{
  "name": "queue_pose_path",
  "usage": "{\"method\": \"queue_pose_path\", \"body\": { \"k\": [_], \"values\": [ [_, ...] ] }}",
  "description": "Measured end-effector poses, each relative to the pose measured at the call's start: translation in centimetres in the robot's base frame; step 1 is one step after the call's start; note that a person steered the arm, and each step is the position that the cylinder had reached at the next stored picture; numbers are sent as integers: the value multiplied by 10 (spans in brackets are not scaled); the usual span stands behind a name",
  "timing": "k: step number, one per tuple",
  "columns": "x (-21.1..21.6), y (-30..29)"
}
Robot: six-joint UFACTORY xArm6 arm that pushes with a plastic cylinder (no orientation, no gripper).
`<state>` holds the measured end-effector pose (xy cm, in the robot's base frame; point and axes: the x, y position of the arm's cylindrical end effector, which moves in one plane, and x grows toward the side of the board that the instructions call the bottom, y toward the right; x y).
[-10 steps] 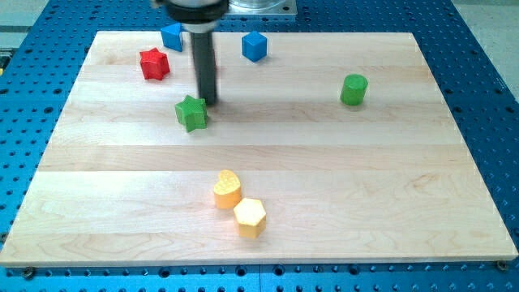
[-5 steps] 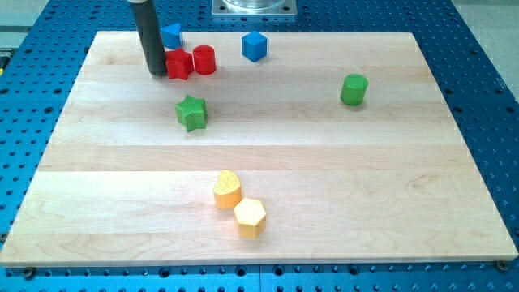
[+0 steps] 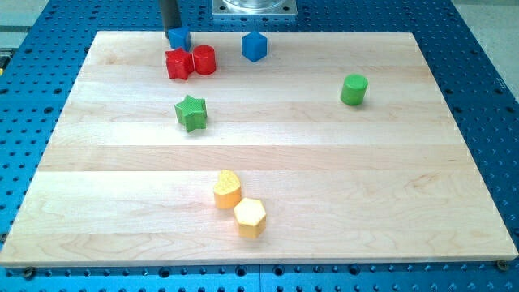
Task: Push the red star and triangle close to the red circle
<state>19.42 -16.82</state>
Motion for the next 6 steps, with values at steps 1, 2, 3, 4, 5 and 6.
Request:
{"method": "queue_pose_path", "body": {
  "k": [1, 2, 3, 4, 5, 6],
  "values": [
    [59, -60],
    [138, -65],
    [157, -6],
    [160, 30],
    [134, 30],
    [125, 20]
  ]
}}
